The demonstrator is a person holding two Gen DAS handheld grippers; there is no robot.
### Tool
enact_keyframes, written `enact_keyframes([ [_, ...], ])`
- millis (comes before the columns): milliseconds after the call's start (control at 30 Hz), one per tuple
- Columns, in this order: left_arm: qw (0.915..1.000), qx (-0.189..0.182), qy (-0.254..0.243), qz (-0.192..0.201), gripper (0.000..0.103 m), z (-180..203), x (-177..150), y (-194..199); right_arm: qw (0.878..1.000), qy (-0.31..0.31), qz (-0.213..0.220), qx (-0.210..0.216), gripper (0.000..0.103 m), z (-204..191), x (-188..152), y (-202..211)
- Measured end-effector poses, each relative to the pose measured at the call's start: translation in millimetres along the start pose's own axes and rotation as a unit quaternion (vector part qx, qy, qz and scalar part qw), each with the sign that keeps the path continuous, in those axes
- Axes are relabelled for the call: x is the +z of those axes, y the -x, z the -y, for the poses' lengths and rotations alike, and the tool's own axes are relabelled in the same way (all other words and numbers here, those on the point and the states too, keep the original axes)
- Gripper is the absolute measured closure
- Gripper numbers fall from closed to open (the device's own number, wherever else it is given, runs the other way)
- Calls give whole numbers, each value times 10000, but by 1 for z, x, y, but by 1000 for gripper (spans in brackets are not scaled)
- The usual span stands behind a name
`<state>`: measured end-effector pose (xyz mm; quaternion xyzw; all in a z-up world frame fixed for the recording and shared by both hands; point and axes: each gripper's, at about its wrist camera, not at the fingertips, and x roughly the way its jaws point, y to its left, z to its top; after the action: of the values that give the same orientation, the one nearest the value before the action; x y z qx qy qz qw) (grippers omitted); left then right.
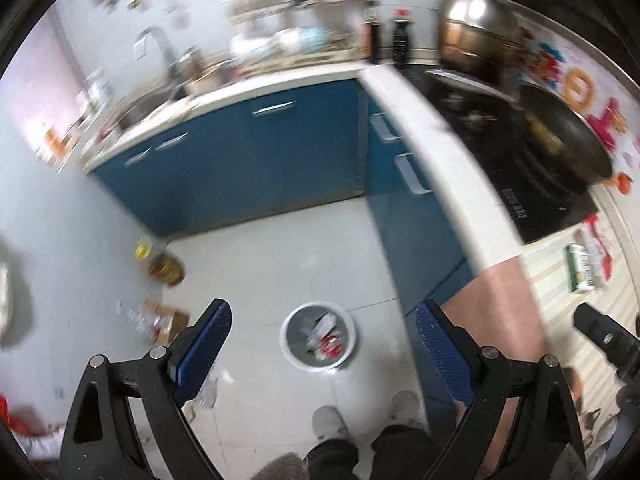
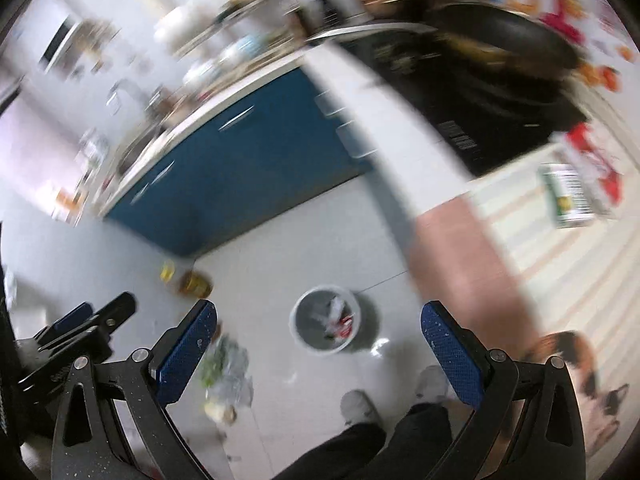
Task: Collect trash
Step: 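Reach both tools toward the green-white medicine box and red sugar bag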
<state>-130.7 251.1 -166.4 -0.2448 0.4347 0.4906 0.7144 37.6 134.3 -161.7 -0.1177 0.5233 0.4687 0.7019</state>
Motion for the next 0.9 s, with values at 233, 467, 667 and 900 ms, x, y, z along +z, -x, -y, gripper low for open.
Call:
enact_keyframes([
  [233, 9975, -546, -398, -215, 9, 138, 62, -40, 9773, -1976, 237, -720, 0, 216, 63, 12],
  [467, 9911, -517, -1002, -712, 8, 250, 69, -96, 8895, -4519, -300, 605, 3, 385, 62, -63],
  [667, 9854, -265, -1256, -1118, 9, 277, 49, -123, 8132, -5615, -148, 1524, 11, 420, 55, -104],
  [900, 9823, 22, -1299, -1352, 9, 286, 32, -138, 7758, -5995, -330, 1943, 80, 408, 56, -145],
])
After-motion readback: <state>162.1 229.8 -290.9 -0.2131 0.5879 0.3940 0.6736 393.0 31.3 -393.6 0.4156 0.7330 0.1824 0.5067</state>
